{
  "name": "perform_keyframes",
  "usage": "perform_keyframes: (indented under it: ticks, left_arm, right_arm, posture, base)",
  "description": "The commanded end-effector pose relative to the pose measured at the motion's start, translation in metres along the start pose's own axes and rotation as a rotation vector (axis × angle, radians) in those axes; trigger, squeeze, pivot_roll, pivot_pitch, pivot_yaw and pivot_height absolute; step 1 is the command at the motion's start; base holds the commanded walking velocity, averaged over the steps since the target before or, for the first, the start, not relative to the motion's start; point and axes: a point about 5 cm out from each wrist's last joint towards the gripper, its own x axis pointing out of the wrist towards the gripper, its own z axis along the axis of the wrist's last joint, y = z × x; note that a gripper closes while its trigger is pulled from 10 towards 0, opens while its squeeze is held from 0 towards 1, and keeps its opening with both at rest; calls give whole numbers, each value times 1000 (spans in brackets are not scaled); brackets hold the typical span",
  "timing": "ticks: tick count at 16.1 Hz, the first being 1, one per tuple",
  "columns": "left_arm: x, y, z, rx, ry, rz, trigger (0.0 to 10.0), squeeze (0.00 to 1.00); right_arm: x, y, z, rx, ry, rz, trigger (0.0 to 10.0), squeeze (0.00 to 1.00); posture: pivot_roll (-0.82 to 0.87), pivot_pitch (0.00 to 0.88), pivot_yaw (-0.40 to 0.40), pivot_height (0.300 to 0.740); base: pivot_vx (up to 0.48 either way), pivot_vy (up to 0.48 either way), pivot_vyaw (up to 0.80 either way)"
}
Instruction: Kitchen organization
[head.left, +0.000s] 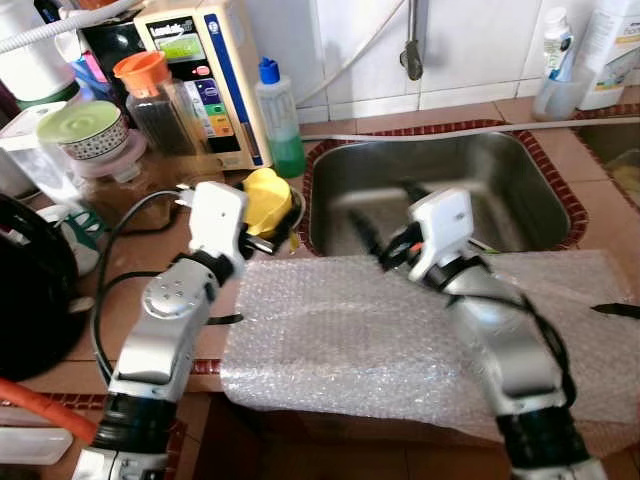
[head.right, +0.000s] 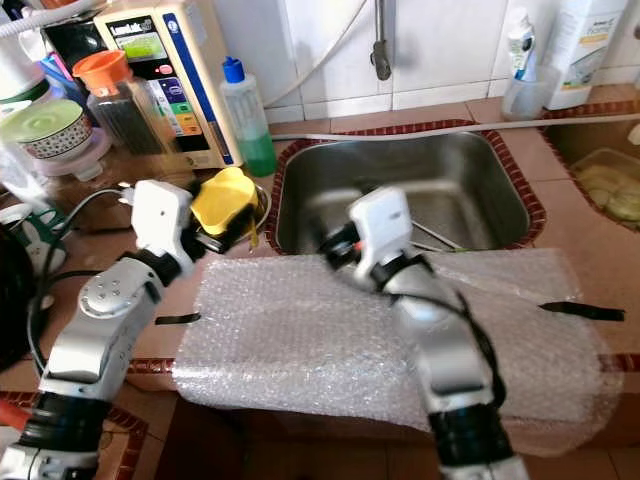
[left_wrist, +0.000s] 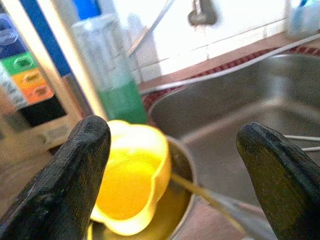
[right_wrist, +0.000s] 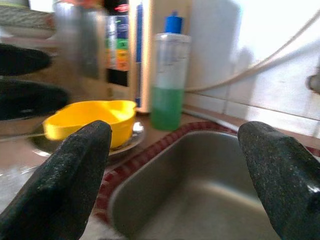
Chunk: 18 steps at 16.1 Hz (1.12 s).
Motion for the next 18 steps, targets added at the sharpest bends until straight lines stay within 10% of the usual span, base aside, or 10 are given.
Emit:
perform_keyframes:
  ticks: [1, 11, 18]
  left_arm:
    - [1, 9, -2, 8, 21, 43, 10000, 0]
    - [34, 27, -6, -195, 94, 186, 10000, 0]
    - [26, 53, -33, -197, 235, 389, 10000, 0]
  right_arm:
    - [-1, 11, 7, -5, -10, 41, 10000, 0]
    - [-14, 51, 13, 41, 31, 145, 10000, 0]
    - [-18, 58, 15, 45, 48, 187, 10000, 0]
  posture:
    - [-298, 66, 191, 740]
    - [-336, 68, 201, 740]
    - [-341, 63, 204, 740]
  base:
    - [0, 0, 0]
    - [0, 0, 0]
    - [0, 0, 0]
